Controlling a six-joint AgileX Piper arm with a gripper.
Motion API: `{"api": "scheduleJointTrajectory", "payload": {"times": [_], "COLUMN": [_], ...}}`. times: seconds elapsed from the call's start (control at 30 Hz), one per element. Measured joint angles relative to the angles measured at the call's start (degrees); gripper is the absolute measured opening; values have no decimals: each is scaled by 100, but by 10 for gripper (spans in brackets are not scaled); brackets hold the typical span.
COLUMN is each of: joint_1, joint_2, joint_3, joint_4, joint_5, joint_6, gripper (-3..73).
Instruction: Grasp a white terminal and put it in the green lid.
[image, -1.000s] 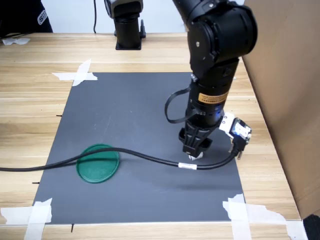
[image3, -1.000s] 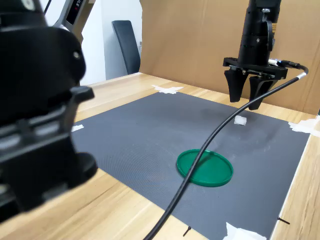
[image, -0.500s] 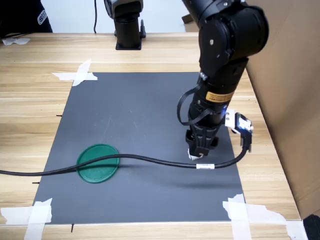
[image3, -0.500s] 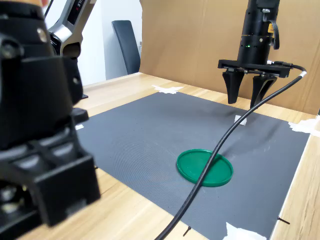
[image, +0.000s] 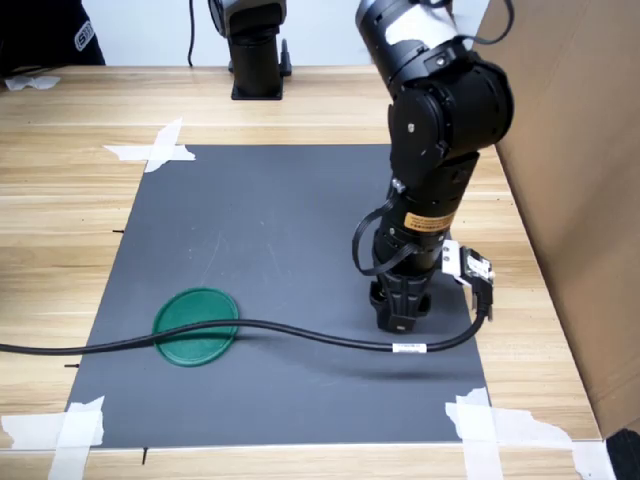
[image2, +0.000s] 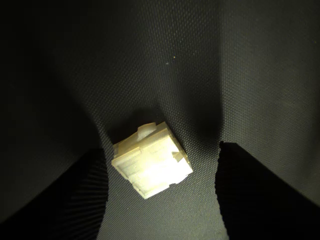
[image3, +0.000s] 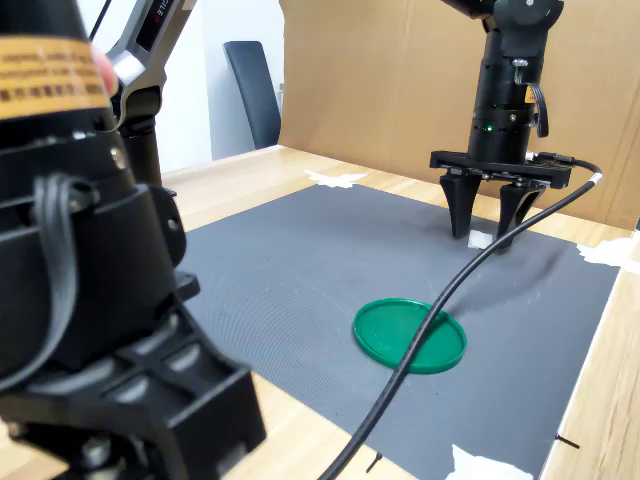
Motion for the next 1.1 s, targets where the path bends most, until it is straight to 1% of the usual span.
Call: {"api": "scheduleJointTrajectory", "payload": {"times": [0.33, 0.4, 0.47, 0.87, 1.07, 1.1], "joint_1": [0, 0, 0, 0, 0, 0], "joint_2": [0, 0, 0, 84, 84, 84], "joint_3": [0, 0, 0, 0, 0, 0], "joint_4": [12, 12, 80, 75, 75, 100], "joint_5": [-28, -28, -28, -13, 3, 83], "joint_6": [-575, -771, -1065, -1056, -1043, -985], "gripper": [533, 533, 533, 532, 503, 421]}}
